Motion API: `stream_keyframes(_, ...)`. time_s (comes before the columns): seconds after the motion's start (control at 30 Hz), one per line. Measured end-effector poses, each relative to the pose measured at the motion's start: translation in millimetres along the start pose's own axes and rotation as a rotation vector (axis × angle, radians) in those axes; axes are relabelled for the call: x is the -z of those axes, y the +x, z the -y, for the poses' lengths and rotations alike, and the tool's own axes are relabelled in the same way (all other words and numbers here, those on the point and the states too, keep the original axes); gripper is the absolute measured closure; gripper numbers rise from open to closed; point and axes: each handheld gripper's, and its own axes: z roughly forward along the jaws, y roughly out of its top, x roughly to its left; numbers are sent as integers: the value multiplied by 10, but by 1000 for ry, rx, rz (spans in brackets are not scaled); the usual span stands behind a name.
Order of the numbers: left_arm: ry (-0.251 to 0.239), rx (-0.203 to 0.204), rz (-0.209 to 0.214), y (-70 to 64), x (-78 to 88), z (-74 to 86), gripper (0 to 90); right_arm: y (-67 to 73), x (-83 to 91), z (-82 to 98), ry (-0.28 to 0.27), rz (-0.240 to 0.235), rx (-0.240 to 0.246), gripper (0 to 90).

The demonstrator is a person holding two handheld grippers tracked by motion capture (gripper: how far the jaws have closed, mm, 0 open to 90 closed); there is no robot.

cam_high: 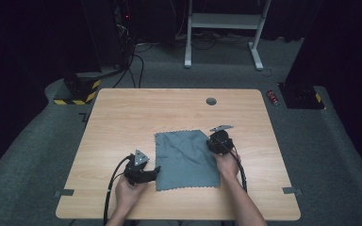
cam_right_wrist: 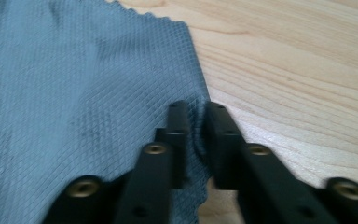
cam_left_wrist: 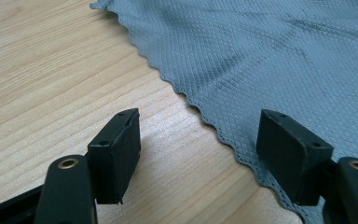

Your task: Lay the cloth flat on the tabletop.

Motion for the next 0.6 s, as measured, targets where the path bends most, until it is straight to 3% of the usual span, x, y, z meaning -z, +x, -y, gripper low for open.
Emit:
stream_keyframes(0.07,0,0,0,0,0,0,310,18,9,0,4,2,18,887)
stream_keyframes(0.17,0,0,0,0,0,0,311,70,81,-17,-35,-13,34,892)
stream_keyframes(0.23,0,0,0,0,0,0,310,155,168,-49,-76,-32,73,891)
stream_keyframes(0.33,0,0,0,0,0,0,311,368,273,-52,-107,-68,174,890)
stream_keyframes(0.4,0,0,0,0,0,0,310,564,285,-19,-92,-90,266,889)
stream_keyframes(0.47,0,0,0,0,0,0,310,740,232,35,-52,-142,333,875)
stream_keyframes(0.53,0,2,1,1,1,1,310,857,146,98,-9,-211,346,823)
stream_keyframes(0.6,0,2,0,1,2,2,309,888,109,119,-3,-228,341,810)
